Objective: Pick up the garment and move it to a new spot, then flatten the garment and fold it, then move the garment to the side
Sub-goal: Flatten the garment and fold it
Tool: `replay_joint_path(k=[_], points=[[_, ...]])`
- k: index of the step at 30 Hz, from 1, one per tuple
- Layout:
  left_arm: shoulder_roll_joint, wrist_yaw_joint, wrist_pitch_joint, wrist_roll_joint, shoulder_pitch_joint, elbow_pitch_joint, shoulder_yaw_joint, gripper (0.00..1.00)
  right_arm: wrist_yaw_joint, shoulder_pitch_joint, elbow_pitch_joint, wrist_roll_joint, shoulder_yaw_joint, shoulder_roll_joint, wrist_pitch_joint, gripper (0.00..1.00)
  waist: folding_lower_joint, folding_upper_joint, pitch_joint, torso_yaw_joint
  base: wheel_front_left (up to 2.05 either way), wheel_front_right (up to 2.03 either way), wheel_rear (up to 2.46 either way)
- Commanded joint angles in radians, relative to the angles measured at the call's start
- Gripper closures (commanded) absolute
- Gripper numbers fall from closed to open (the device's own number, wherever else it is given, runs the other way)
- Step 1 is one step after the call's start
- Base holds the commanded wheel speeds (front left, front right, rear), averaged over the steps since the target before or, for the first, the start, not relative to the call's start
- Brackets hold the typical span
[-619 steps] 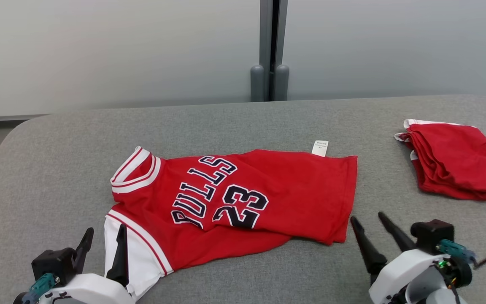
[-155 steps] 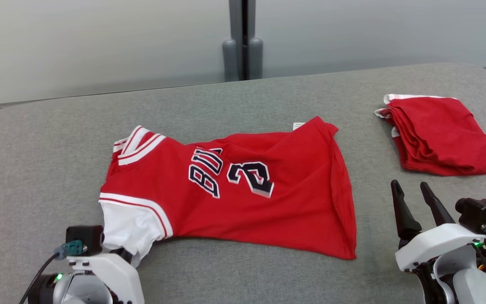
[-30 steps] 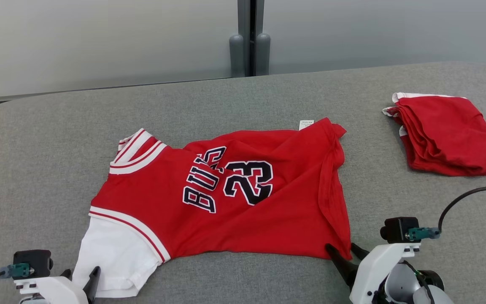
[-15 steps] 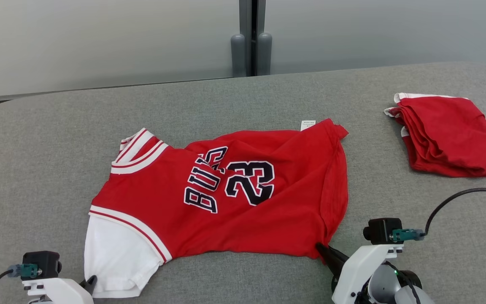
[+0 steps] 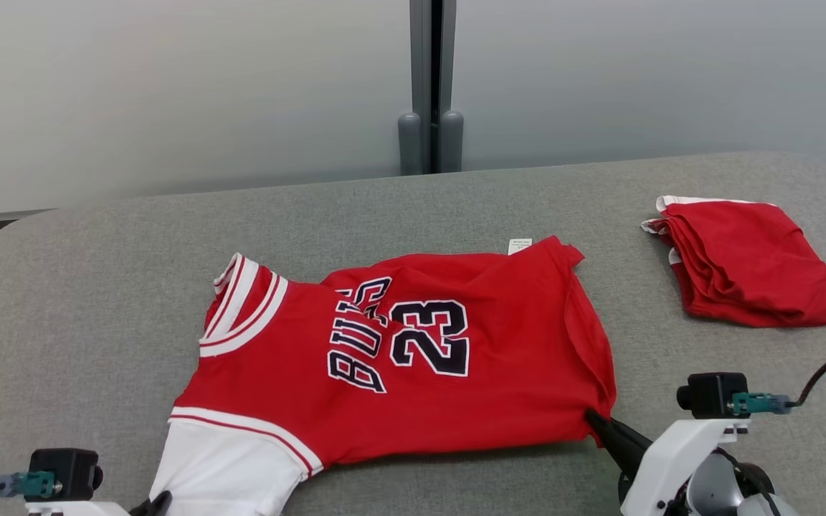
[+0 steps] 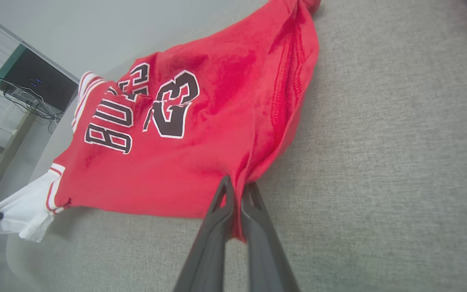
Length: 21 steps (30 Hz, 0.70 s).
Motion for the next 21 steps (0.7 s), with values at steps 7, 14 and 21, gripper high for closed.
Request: replay_joint_path(k=[7, 14, 21], points=[[0.055, 0.05, 0.004, -0.004, 0.097, -0.151, 0.047, 1.0, 0.0, 0.102, -0.168, 0.026, -0.061, -0.053, 0.041, 1.0, 0.0, 0.0, -0.014, 0.005, 0.0, 0.0, 0.0], [0.06, 0.033, -0.052, 0.029, 0.058, -0.234, 0.063, 1.0, 0.0, 0.095, -0.308, 0.042, -0.092, -0.052, 0.024, 1.0, 0.0, 0.0, 0.015, -0.004, 0.0, 0.0, 0.0], [0.058, -0.047, -0.135, 0.1, -0.17, -0.194, 0.053, 1.0, 0.0, -0.117, -0.339, 0.081, -0.081, -0.065, -0.06, 1.0, 0.0, 0.0, 0.16, -0.02, 0.0, 0.0, 0.0]])
